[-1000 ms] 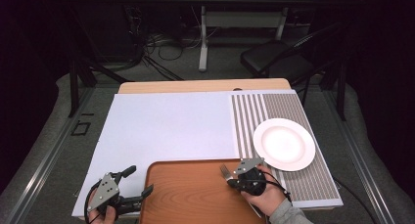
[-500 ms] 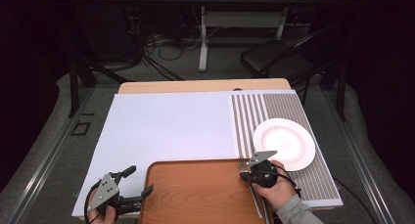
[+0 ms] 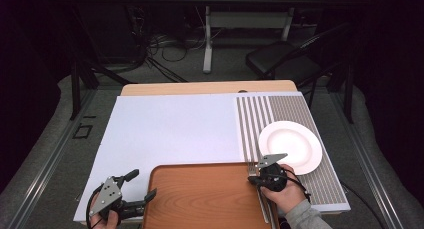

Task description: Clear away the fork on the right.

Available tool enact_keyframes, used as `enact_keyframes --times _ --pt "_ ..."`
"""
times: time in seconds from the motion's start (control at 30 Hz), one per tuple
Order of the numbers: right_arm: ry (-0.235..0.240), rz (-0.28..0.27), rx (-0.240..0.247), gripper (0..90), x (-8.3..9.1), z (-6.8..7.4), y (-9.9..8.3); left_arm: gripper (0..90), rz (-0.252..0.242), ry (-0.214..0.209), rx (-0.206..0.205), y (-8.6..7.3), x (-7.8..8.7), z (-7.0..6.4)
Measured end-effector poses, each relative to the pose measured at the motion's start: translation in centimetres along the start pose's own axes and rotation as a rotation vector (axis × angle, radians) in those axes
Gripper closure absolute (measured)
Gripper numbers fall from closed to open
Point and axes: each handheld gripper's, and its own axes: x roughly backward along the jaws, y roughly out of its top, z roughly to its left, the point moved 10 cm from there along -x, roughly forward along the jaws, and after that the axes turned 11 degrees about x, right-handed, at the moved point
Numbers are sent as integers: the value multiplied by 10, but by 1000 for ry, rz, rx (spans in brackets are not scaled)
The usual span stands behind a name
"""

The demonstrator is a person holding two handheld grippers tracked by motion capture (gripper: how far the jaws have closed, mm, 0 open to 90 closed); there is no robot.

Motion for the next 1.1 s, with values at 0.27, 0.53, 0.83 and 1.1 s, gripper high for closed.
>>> enact_keyframes --times 0.27,0.53,0.83,1.1 --pt "-12 -78 35 832 10 3 9 159 0 1 4 0 -1 1" --pt "-38 -140 47 762 20 0 15 159 3 1 5 0 -1 1" --pt "-81 -203 125 559 27 -4 24 159 2 6 10 0 -1 2" --pt "-116 -237 168 475 32 -6 27 159 1 6 11 0 -1 2"
